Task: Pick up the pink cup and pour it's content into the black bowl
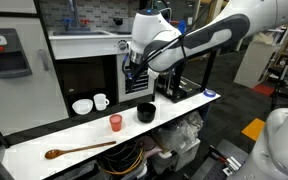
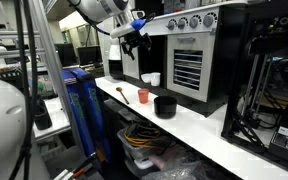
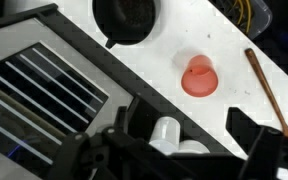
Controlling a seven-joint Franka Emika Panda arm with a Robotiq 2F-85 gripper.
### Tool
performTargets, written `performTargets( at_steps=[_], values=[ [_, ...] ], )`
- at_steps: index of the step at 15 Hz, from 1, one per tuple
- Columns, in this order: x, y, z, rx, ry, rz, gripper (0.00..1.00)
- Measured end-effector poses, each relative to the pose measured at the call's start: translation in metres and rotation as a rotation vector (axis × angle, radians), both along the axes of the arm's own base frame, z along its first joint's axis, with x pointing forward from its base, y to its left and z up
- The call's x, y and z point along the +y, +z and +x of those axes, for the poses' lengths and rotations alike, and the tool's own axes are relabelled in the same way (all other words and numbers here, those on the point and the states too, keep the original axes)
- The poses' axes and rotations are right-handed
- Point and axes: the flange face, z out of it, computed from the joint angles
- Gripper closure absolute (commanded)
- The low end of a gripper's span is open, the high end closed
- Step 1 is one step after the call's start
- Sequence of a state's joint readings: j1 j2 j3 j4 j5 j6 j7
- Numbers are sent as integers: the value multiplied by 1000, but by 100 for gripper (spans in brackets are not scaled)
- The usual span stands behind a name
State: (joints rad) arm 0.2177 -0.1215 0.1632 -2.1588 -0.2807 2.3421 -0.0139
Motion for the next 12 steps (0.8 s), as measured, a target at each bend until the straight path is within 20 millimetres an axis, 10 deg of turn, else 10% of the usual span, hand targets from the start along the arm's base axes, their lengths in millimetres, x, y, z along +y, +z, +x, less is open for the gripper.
performTargets(
  at_steps=[12],
  values=[
    [-41,37,-27,86,13,175,0]
  ],
)
